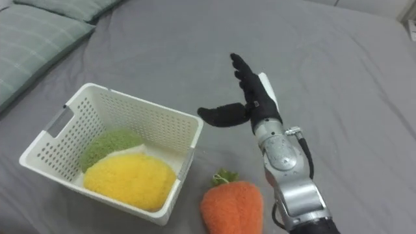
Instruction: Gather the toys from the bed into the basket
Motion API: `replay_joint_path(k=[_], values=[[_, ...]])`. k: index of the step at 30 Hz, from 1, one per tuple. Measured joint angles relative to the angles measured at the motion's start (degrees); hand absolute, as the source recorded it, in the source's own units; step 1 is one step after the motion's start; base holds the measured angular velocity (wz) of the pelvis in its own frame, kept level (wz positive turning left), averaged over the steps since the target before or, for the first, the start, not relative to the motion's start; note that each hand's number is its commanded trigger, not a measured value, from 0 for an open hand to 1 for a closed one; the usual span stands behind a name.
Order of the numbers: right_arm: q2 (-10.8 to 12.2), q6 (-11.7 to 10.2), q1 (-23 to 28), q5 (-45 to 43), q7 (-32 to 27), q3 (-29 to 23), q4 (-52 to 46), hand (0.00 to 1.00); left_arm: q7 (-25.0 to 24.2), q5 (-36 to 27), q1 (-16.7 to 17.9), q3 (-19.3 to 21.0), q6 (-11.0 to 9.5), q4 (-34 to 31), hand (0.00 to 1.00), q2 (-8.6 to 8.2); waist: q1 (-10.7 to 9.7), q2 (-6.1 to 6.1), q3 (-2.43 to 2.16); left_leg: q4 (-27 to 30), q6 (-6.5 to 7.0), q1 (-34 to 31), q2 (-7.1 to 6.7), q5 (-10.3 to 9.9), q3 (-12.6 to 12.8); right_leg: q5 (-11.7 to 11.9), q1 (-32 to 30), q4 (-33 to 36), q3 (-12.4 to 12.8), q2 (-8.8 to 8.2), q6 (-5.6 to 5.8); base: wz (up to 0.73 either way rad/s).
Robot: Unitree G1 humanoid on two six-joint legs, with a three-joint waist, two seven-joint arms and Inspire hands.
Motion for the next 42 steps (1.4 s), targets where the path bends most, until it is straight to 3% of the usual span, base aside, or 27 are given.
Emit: replay_joint_path(k=[4, 13, 20, 24, 33, 42], values=[[-1.53, -1.05, 2.78, 1.74, -0.29, -2.27, 2.02, 0.0, 0.03, -0.52, -0.02, 0.59, -0.51, 1.25, 0.0, 0.1, -1.96, 0.01, 0.01, 0.11, 0.01, 0.03, 0.07, -0.1, -0.01, 0.1, 0.05, 0.07, -0.23, 0.05, -0.07, -0.01], [-1.63, -1.32, 7.66, 1.76, -1.1, -8.22, 3.41, 0.0, -0.37, -0.57, 0.71, 2.14, -1.04, 1.65, 0.0, 0.15, -3.47, 0.07, 0.11, 0.19, 0.06, -0.04, 0.06, -0.22, 0.17, 0.12, -0.07, 0.49, 0.32, 0.05, -0.04, -0.01], [-1.5, -2.15, 10.75, 4.04, -1.51, -7.94, 4.27, 0.0, -0.39, -0.6, 1.67, 2.24, -2.19, 1.58, 0.0, 0.15, -4.06, 0.21, 0.25, 0.43, 0.14, -0.04, 0.05, -0.63, 0.17, 0.06, -0.05, 0.65, 0.42, 0.06, 0.07, 0.0], [0.23, -2.67, 12.84, 3.98, -1.44, -7.71, 8.42, 0.0, -0.16, -0.61, 1.66, 2.24, -2.43, 1.58, 0.0, 0.12, -4.01, 0.08, 0.34, 0.42, 0.19, 0.01, 0.08, -0.68, 0.2, 0.04, -0.13, 0.65, 0.04, 0.0, 0.1, 0.0], [1.92, -3.61, 12.81, 3.9, -0.76, -5.74, 19.91, 0.0, -0.05, -0.67, 1.65, 2.21, -2.48, 1.59, 0.0, -0.09, -4.04, 0.45, 0.57, 0.46, 0.19, -0.07, 0.01, -0.68, 0.03, 0.03, 0.38, -0.02, -0.21, 0.0, 0.12, 0.0], [2.18, -3.69, 12.76, 3.91, 1.05, -2.72, 24.24, 0.0, -0.12, -2.74, 1.64, 1.63, -2.85, 1.58, 0.0, -0.26, -3.91, 1.12, 0.64, 0.47, 0.15, 0.15, -0.09, -0.73, -0.69, -0.01, 0.89, -0.19, -0.45, 0.08, 0.17, 0.03]])
